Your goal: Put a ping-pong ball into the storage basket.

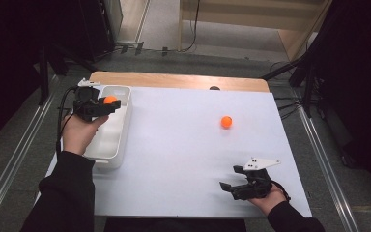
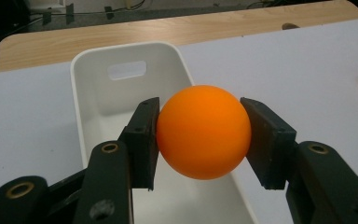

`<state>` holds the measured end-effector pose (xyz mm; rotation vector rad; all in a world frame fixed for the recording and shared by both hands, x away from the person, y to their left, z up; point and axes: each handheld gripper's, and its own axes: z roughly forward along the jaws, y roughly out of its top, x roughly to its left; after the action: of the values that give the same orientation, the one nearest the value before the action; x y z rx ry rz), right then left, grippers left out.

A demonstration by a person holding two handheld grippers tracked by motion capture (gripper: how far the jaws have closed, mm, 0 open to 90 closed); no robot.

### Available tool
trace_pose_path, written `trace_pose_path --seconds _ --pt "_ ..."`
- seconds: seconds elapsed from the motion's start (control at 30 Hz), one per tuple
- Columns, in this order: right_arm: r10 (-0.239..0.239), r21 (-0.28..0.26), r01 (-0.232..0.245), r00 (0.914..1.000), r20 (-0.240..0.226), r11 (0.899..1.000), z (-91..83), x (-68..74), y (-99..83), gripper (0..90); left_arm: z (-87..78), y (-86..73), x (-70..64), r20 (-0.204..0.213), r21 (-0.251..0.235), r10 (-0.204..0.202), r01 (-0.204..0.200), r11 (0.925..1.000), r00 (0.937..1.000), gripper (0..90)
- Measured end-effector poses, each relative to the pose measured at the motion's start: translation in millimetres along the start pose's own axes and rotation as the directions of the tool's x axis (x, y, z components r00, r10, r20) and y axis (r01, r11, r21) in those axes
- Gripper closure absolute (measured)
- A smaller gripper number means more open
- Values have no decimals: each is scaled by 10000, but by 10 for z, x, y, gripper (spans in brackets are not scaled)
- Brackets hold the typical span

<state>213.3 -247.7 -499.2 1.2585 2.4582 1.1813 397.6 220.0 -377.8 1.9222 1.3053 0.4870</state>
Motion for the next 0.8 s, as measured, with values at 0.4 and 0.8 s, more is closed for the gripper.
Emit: trace_pose_path --seconds 0.4,0.8 --pt "20 -48 -20 10000 11 10000 -6 -14 5 143 137 -72 87 -245 165 -188 192 9997 9995 508" --pt "64 -91 -64 10000 -14 9999 -9 -14 10 143 286 -136 105 -371 690 -301 327 9971 9989 508"
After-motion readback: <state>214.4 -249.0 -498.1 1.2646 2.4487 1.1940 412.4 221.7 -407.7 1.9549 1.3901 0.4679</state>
